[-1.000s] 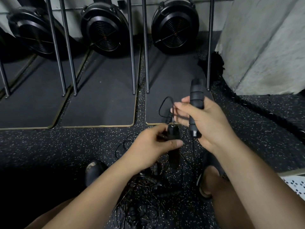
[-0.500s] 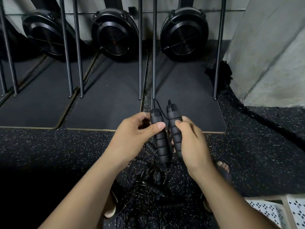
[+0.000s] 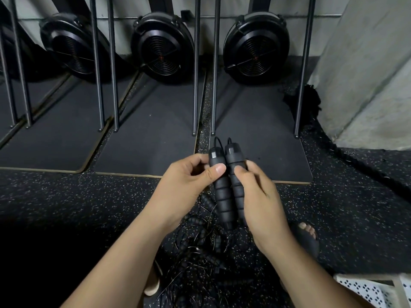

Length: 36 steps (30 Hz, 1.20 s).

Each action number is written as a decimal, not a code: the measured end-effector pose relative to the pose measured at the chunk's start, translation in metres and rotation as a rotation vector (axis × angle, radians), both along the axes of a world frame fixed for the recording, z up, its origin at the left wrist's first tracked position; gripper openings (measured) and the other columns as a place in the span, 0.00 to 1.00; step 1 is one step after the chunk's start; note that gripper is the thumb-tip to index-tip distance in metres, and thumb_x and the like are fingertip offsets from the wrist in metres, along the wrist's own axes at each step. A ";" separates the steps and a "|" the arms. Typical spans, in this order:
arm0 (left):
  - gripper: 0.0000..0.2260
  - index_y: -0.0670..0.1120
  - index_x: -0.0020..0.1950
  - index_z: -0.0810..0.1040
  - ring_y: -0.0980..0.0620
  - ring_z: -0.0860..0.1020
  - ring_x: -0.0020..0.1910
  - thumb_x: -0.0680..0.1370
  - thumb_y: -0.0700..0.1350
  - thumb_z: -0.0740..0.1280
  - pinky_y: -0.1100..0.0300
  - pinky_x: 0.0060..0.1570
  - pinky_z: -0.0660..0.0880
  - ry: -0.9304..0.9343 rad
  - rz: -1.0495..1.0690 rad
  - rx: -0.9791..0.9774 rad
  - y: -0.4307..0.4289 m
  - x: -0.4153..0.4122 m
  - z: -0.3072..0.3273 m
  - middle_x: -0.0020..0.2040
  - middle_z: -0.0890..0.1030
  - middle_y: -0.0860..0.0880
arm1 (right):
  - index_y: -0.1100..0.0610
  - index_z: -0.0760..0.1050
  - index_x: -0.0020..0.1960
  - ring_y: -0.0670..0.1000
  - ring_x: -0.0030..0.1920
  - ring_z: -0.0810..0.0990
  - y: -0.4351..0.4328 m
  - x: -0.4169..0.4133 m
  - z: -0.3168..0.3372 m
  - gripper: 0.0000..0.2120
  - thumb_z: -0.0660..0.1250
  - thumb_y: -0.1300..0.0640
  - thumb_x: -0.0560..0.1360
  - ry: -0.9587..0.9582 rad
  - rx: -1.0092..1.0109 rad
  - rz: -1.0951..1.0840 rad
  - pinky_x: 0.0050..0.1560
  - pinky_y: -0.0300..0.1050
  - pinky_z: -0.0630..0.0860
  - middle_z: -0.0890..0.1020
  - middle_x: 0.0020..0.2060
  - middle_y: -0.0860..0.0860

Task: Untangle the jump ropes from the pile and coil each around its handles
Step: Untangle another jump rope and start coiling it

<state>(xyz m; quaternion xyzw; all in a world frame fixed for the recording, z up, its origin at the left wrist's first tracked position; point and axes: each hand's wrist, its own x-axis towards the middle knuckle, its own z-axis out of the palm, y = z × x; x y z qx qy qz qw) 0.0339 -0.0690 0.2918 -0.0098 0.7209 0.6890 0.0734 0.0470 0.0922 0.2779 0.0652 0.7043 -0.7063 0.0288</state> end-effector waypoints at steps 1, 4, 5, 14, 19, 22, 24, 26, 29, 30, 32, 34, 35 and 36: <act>0.12 0.47 0.58 0.86 0.50 0.79 0.51 0.80 0.53 0.75 0.39 0.68 0.74 -0.006 0.006 0.024 0.000 0.000 -0.001 0.53 0.82 0.33 | 0.45 0.82 0.59 0.55 0.56 0.86 0.000 0.001 0.001 0.13 0.64 0.43 0.80 0.002 0.005 0.016 0.64 0.68 0.79 0.88 0.51 0.49; 0.12 0.43 0.60 0.85 0.45 0.83 0.53 0.80 0.48 0.74 0.45 0.62 0.81 -0.043 0.048 0.109 0.000 -0.002 -0.002 0.56 0.85 0.36 | 0.40 0.79 0.62 0.54 0.54 0.87 0.000 0.005 0.001 0.12 0.74 0.49 0.81 -0.003 0.004 0.148 0.59 0.68 0.83 0.88 0.52 0.48; 0.11 0.42 0.60 0.85 0.45 0.83 0.53 0.81 0.47 0.74 0.47 0.55 0.82 -0.051 0.058 0.117 0.000 -0.002 -0.001 0.56 0.85 0.36 | 0.41 0.77 0.64 0.56 0.52 0.88 0.000 0.007 0.002 0.18 0.78 0.54 0.78 -0.029 -0.032 0.204 0.55 0.69 0.84 0.87 0.53 0.50; 0.17 0.45 0.55 0.84 0.50 0.79 0.49 0.78 0.58 0.76 0.39 0.63 0.77 0.037 0.109 -0.065 -0.005 -0.008 0.002 0.54 0.82 0.35 | 0.59 0.76 0.66 0.59 0.44 0.86 0.023 0.001 0.022 0.20 0.77 0.59 0.77 -0.203 -0.202 0.362 0.40 0.52 0.84 0.85 0.54 0.63; 0.11 0.53 0.58 0.81 0.63 0.81 0.57 0.86 0.57 0.65 0.63 0.59 0.75 0.195 0.332 -0.159 -0.006 -0.015 0.008 0.57 0.84 0.56 | 0.62 0.77 0.66 0.59 0.43 0.83 0.050 -0.003 0.038 0.18 0.75 0.60 0.78 -0.291 -0.228 0.603 0.36 0.49 0.81 0.85 0.51 0.61; 0.21 0.46 0.59 0.83 0.49 0.81 0.62 0.86 0.60 0.59 0.40 0.71 0.72 0.078 0.223 0.135 -0.009 -0.018 0.009 0.62 0.85 0.48 | 0.62 0.77 0.65 0.59 0.42 0.82 0.055 -0.001 0.044 0.17 0.75 0.63 0.79 -0.281 -0.280 0.794 0.34 0.49 0.79 0.85 0.52 0.63; 0.25 0.43 0.56 0.81 0.44 0.83 0.52 0.82 0.65 0.62 0.39 0.64 0.77 -0.078 0.148 0.332 -0.002 -0.015 0.010 0.52 0.85 0.43 | 0.60 0.76 0.67 0.59 0.41 0.83 0.052 0.001 0.049 0.19 0.74 0.63 0.77 -0.238 -0.328 0.842 0.33 0.48 0.80 0.84 0.53 0.62; 0.23 0.43 0.49 0.79 0.44 0.82 0.39 0.80 0.64 0.62 0.49 0.45 0.79 -0.165 0.139 0.316 0.011 -0.010 0.008 0.40 0.82 0.42 | 0.60 0.76 0.68 0.58 0.43 0.83 0.047 0.002 0.054 0.21 0.74 0.65 0.77 -0.148 -0.357 0.810 0.33 0.48 0.80 0.84 0.53 0.62; 0.23 0.32 0.44 0.75 0.34 0.70 0.30 0.85 0.51 0.59 0.49 0.38 0.70 -0.155 0.090 0.163 0.031 -0.001 0.000 0.35 0.76 0.31 | 0.60 0.74 0.69 0.58 0.42 0.83 0.043 -0.004 0.058 0.23 0.75 0.67 0.76 -0.036 -0.336 0.612 0.33 0.48 0.80 0.84 0.48 0.60; 0.23 0.32 0.44 0.74 0.36 0.67 0.30 0.87 0.51 0.57 0.51 0.35 0.67 -0.153 0.063 0.119 0.037 0.002 -0.001 0.34 0.73 0.33 | 0.60 0.73 0.70 0.59 0.42 0.82 0.042 -0.008 0.058 0.25 0.76 0.66 0.75 -0.010 -0.316 0.533 0.34 0.48 0.80 0.84 0.48 0.60; 0.23 0.40 0.41 0.74 0.45 0.64 0.29 0.88 0.53 0.56 0.54 0.32 0.62 -0.197 0.017 0.046 0.043 0.005 -0.001 0.31 0.68 0.41 | 0.60 0.73 0.69 0.58 0.43 0.83 0.042 -0.012 0.058 0.24 0.75 0.65 0.76 0.028 -0.258 0.414 0.36 0.52 0.80 0.85 0.49 0.60; 0.18 0.43 0.40 0.72 0.49 0.64 0.30 0.86 0.51 0.57 0.51 0.34 0.58 -0.214 -0.034 -0.016 0.041 0.007 0.000 0.30 0.69 0.45 | 0.59 0.73 0.69 0.60 0.46 0.86 0.042 -0.012 0.058 0.21 0.73 0.66 0.78 0.022 -0.220 0.413 0.38 0.54 0.81 0.86 0.51 0.61; 0.16 0.42 0.41 0.73 0.49 0.66 0.32 0.83 0.51 0.59 0.50 0.35 0.60 -0.202 -0.067 -0.082 0.039 0.007 -0.001 0.30 0.71 0.44 | 0.57 0.73 0.69 0.62 0.47 0.87 0.041 -0.011 0.058 0.20 0.72 0.66 0.79 -0.002 -0.226 0.450 0.39 0.54 0.82 0.86 0.52 0.61; 0.14 0.43 0.41 0.75 0.49 0.69 0.34 0.78 0.53 0.61 0.50 0.36 0.64 -0.177 -0.098 -0.154 0.036 0.008 -0.002 0.31 0.74 0.43 | 0.56 0.73 0.69 0.63 0.47 0.87 0.041 -0.010 0.059 0.20 0.71 0.66 0.79 -0.022 -0.226 0.488 0.39 0.54 0.82 0.86 0.54 0.60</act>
